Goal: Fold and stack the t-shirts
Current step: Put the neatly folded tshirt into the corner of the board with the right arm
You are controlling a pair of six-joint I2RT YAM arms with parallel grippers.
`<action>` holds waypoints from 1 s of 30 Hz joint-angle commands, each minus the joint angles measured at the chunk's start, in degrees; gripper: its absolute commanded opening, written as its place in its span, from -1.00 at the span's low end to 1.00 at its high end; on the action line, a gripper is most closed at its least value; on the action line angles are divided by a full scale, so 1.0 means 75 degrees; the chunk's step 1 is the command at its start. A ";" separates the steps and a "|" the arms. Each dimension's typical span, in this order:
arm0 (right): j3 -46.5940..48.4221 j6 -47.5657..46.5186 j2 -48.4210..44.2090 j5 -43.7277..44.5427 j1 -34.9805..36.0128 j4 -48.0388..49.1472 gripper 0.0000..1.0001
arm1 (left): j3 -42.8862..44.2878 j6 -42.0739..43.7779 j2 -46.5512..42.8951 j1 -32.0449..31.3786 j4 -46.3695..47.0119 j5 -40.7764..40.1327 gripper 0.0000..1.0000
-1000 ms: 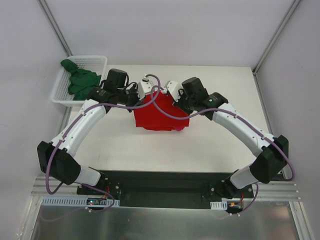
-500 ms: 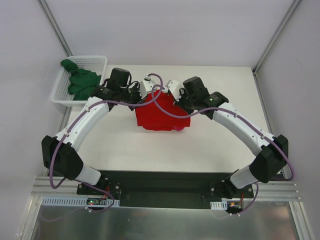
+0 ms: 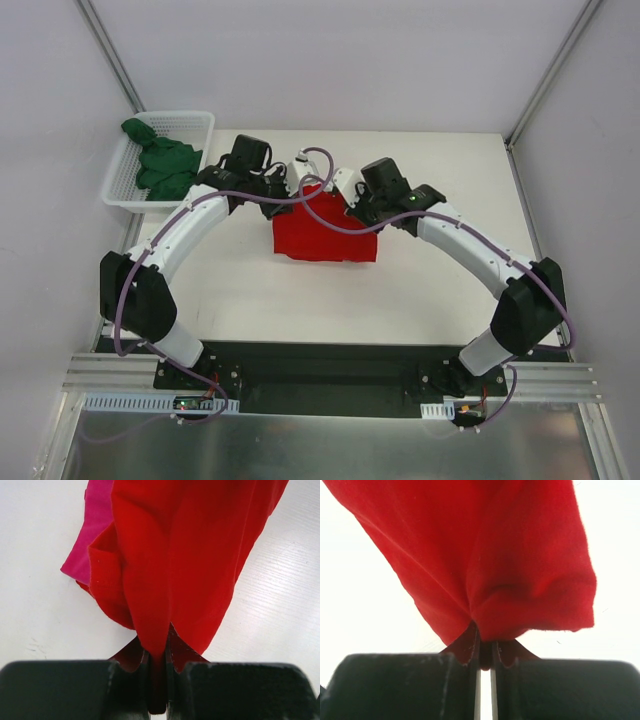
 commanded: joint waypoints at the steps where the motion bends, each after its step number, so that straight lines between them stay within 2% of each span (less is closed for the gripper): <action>1: 0.0094 -0.0208 -0.0134 -0.0076 -0.0130 0.0308 -0.98 | 0.0354 0.0038 0.0000 -0.0056 0.0240 0.0059 -1.00; 30: 0.0259 -0.0665 -0.0064 0.0135 -0.0306 0.0026 -0.99 | 0.0319 0.0003 0.0211 -0.0056 0.0345 0.0270 -1.00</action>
